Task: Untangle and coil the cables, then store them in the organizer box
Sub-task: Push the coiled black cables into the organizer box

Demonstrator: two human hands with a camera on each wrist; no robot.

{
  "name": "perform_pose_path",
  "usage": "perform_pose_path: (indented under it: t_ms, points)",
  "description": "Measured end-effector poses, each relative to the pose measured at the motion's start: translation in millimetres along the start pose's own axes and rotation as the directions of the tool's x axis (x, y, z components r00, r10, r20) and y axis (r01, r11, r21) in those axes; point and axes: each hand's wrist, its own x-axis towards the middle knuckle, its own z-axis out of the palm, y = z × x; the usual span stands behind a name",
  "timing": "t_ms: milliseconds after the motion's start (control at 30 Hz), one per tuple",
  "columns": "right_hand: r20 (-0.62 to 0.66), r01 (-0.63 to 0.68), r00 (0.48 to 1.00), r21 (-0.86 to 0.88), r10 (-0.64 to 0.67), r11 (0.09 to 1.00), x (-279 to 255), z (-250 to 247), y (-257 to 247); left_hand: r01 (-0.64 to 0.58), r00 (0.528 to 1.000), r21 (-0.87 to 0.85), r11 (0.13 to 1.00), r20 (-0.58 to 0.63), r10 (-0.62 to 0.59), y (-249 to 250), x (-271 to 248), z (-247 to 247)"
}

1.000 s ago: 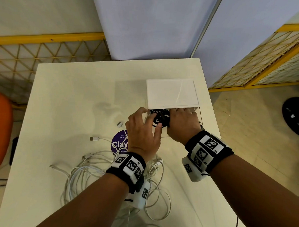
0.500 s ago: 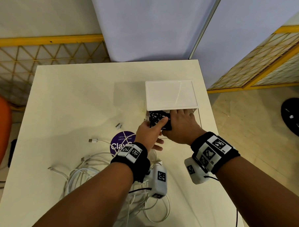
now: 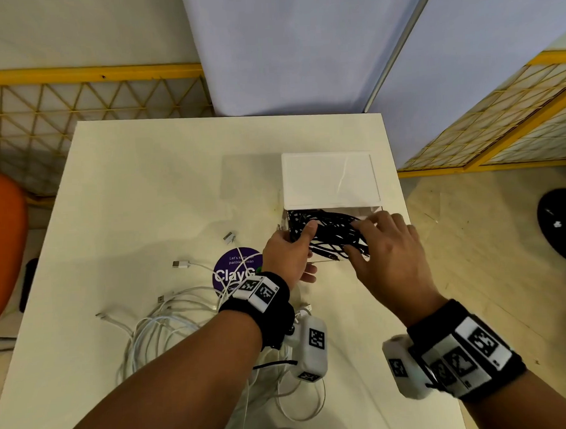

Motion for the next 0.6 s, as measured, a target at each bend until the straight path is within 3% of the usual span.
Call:
perform_pose_path:
  t_ms: [100, 333, 600]
  points:
    - [-0.045, 0.05, 0.998, -0.061, -0.053, 0.997, -21.7, 6.2, -1.4, 0.004, 1.0, -0.013, 1.0, -0.015, -0.004, 0.4, 0.2, 0.6]
    - [0.06, 0.114, 0.992, -0.074, -0.11, 0.991, -41.4, 22.3, 2.5, 0.034, 0.999, -0.051, 0.998, -0.007, -0.034, 1.8, 2.4, -1.0]
    - [-0.135, 0.127, 0.982, -0.057, -0.134, 0.99, -21.5, 39.2, 20.7, 0.09, 0.996, -0.127, 0.988, 0.013, -0.089, 16.3, 8.0, -3.9]
